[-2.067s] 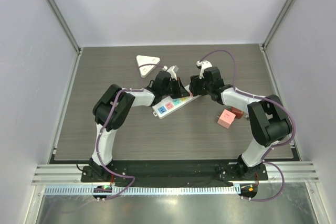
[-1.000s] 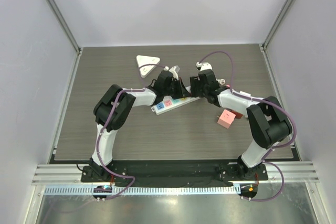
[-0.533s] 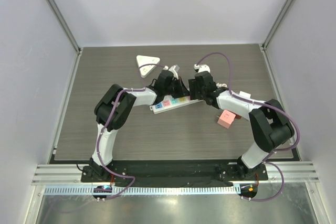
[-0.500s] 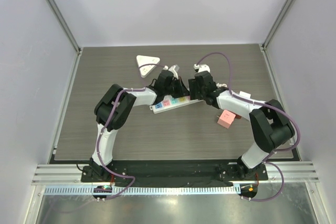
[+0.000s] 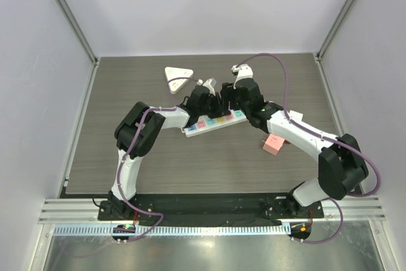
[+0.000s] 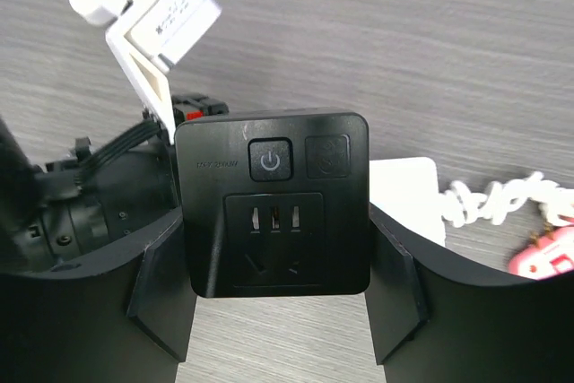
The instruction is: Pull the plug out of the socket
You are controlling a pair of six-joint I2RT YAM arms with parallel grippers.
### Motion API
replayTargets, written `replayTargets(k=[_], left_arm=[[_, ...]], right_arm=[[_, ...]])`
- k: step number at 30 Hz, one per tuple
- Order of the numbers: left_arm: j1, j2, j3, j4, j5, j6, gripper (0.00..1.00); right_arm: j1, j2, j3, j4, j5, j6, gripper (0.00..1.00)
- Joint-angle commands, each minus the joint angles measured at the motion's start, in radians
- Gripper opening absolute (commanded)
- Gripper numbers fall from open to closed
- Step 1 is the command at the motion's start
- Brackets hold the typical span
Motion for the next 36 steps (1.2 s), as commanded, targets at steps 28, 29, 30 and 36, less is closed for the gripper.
replayTargets(k=[28,29,30,36], left_arm=[[0.074,-0.098,-0.228,0.206,0.119,-0.012,0.00],[0.077,-0.098,-0.223,0.205,0.127,-0.012,0.00],[0.077,-0.099,-0.222,0.209,0.138,-0.010,0.00],[0.082,-0.096,-0.203,0.203,0.158,-0.007,0.00]], right_arm=[[-0.897,-0.052,-0.133,0.270,-0.713,0.705,0.01],[-0.916,-0.008,-0.113,0.287,-0.750,0.758,0.01],[-0.938,0.058,-0.075,0.313,-0.815,0.782,0.01],[-0.949,0.175,0.030,0.233,-0.810,0.760,0.06]])
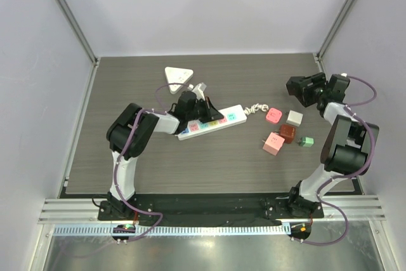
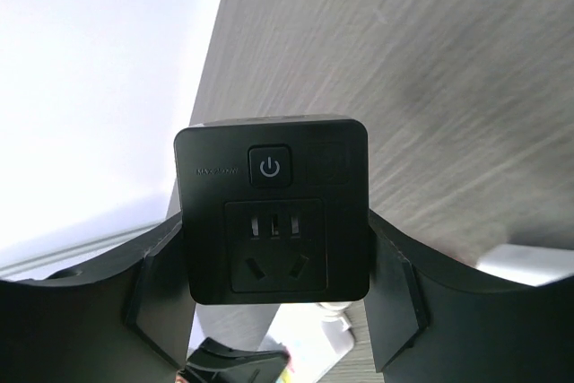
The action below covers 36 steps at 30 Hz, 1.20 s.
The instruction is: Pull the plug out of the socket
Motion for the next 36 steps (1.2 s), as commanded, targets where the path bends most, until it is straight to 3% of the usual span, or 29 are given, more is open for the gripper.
replayTargets(k=[1,6,14,22,27,30,36], left_arm=[[0.009,-0.027,0.009,-0.018,0.032,0.016,0.00],[0.017,-0.025,0.009,-0.009,0.049,0.007,0.00],[0.019,-0.019,0.011,-0.009,0.049,0.004,0.00],[0.020,-0.017,0.014,0.006,0.066,-0.005,0.00],[0.020,-0.091,0.011,-0.082,0.066,0.058,0.01],[0.020,-0.151,-0.003,-0.113,0.058,0.108,0.06],[0.019,-0.230,-0.075,-0.055,0.075,0.141,0.30]], right_arm=[[-0.001,0.019,0.089,0.044,-0.090,0.034,0.08],[-0.018,0.108,0.095,0.086,-0.133,0.117,0.16],[-0.022,0.160,0.114,0.009,-0.073,0.175,0.27],[-0.022,0.194,0.066,0.095,-0.102,0.229,0.39],[-0.024,0.207,0.026,0.141,-0.101,0.237,0.47],[-0.024,0.211,0.003,0.185,-0.099,0.248,0.58],[-0.026,0.197,0.000,0.185,-0.092,0.222,0.75]])
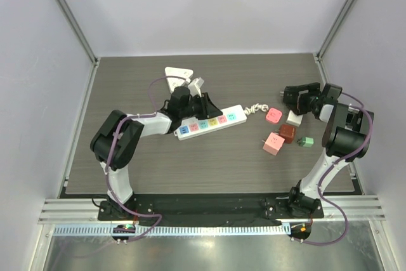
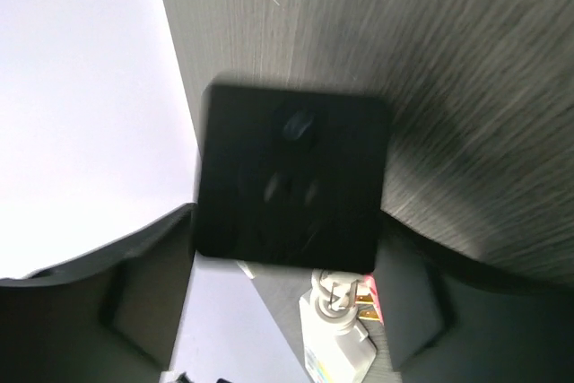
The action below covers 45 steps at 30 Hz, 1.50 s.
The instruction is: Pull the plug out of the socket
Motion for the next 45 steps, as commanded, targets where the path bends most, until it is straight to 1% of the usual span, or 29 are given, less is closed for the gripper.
replayTargets(k=[1,4,7,8,10,11,12,13,14,15,16,17,19,20,21,23,24,26,27,28,29,30,31,34,37,42,45], left_arm=[[0.003,-0.071,-0.042,0.054,0.020,0.044,0.34],[0.003,-0.091,-0.062,0.066,0.005,0.061,0.37],[0.003,-0.107,-0.079,0.065,-0.017,0.073,0.38],[0.003,-0.117,-0.087,0.063,-0.023,0.075,0.38],[0.003,-0.152,-0.117,0.065,-0.069,0.087,0.39],[0.003,-0.167,-0.128,0.058,-0.090,0.095,0.40],[0.004,-0.180,-0.137,0.049,-0.112,0.105,0.40],[0.004,-0.208,-0.150,0.017,-0.159,0.131,0.43],[0.006,-0.219,-0.154,-0.003,-0.184,0.145,0.44],[0.009,-0.227,-0.154,-0.026,-0.202,0.159,0.45],[0.010,-0.233,-0.151,-0.064,-0.233,0.188,0.45],[0.013,-0.236,-0.150,-0.078,-0.242,0.194,0.45],[0.021,-0.232,-0.150,-0.086,-0.256,0.193,0.46],[0.023,-0.218,-0.150,-0.084,-0.255,0.188,0.46],[0.026,-0.210,-0.148,-0.084,-0.259,0.187,0.46],[0.027,-0.194,-0.145,-0.086,-0.278,0.178,0.45],[0.029,-0.177,-0.139,-0.087,-0.284,0.175,0.44],[0.035,-0.163,-0.128,-0.103,-0.287,0.168,0.40],[0.039,-0.155,-0.122,-0.106,-0.287,0.165,0.38],[0.042,-0.155,-0.122,-0.104,-0.285,0.164,0.36],[0.044,-0.157,-0.127,-0.100,-0.282,0.162,0.35],[0.046,-0.167,-0.137,-0.097,-0.284,0.162,0.35],[0.047,-0.173,-0.142,-0.089,-0.287,0.162,0.35],[0.050,-0.189,-0.159,-0.078,-0.290,0.159,0.35],[0.056,-0.193,-0.170,-0.064,-0.290,0.153,0.35],[0.073,-0.224,-0.220,-0.014,-0.291,0.130,0.37],[0.092,-0.268,-0.266,0.011,-0.321,0.113,0.40]], right_arm=[[-0.006,-0.021,0.011,0.073,-0.015,-0.013,0.82],[-0.008,-0.038,0.018,0.043,-0.009,-0.038,0.89],[-0.008,-0.065,0.035,-0.009,0.000,-0.084,0.92],[-0.008,-0.078,0.047,-0.057,0.005,-0.125,0.93],[-0.003,-0.130,0.054,-0.100,0.031,-0.165,0.94],[0.000,-0.151,0.055,-0.150,0.045,-0.193,0.94],[0.006,-0.173,0.066,-0.183,0.059,-0.255,0.93],[0.014,-0.226,0.075,-0.222,0.103,-0.304,0.94],[0.046,-0.254,0.098,-0.329,0.135,-0.348,0.94],[0.066,-0.290,0.106,-0.371,0.169,-0.445,0.94],[0.090,-0.324,0.110,-0.414,0.268,-0.489,0.93],[0.165,-0.404,0.112,-0.486,0.320,-0.526,0.93],[0.253,-0.468,0.100,-0.542,0.428,-0.604,0.93],[0.296,-0.533,0.086,-0.575,0.513,-0.615,0.92],[0.383,-0.561,0.048,-0.586,0.533,-0.616,0.90],[0.475,-0.620,-0.023,-0.597,0.624,-0.601,0.73],[0.556,-0.634,-0.044,-0.603,0.646,-0.593,0.59],[0.633,-0.648,-0.086,-0.605,0.697,-0.567,0.47],[0.669,-0.654,-0.121,-0.602,0.750,-0.558,0.43],[0.733,-0.650,-0.136,-0.594,0.761,-0.552,0.37],[0.758,-0.644,-0.156,-0.579,0.772,-0.540,0.34],[0.779,-0.624,-0.161,-0.577,0.787,-0.531,0.27],[0.837,-0.612,-0.164,-0.576,0.803,-0.524,0.26],[0.920,-0.549,-0.178,-0.528,0.827,-0.494,0.25],[0.957,-0.474,-0.181,-0.481,0.824,-0.465,0.26],[0.960,-0.389,-0.160,-0.407,0.841,-0.446,0.31],[0.962,-0.309,-0.124,-0.358,0.797,-0.431,0.32]])
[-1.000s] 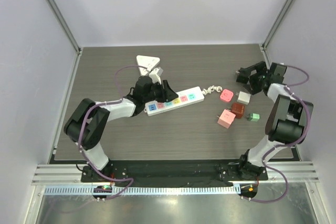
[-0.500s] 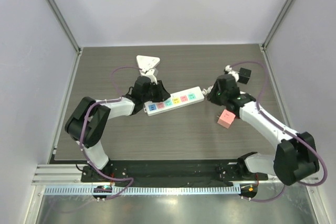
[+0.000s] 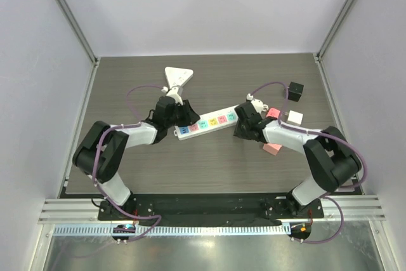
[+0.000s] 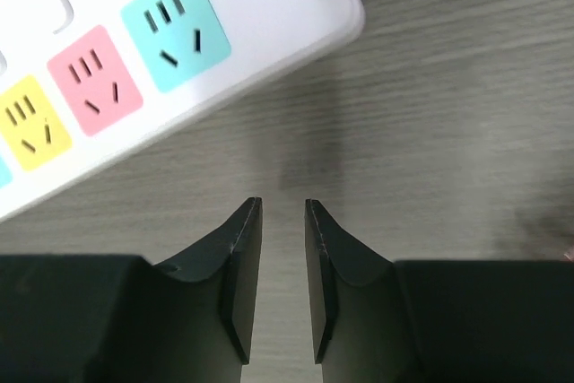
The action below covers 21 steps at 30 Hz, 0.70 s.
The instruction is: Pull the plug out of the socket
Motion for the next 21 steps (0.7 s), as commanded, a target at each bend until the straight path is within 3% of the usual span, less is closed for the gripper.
replayTargets(k=[1,6,14,21], left_arm=[[0.026,-0.085,-0.041,0.089,-0.058,-0.026,0.41],[0.060,-0.181,-0.116,0.115,-0.118,-0.033,0.52],[0.078,-0.295,-0.167,0.086,-0.222,-0.006,0.58],[0.087,-0.284,-0.161,0.083,-0.217,0.003,0.60]], right_arm=[[0.002,0.064,0.070,0.142,-0.014,0.048,0.32],[-0.003,0.205,0.142,0.217,-0.056,0.094,0.32],[-0.041,0.375,0.208,0.443,-0.112,0.269,0.35],[-0.086,0.493,0.369,0.424,-0.122,0.196,0.41]])
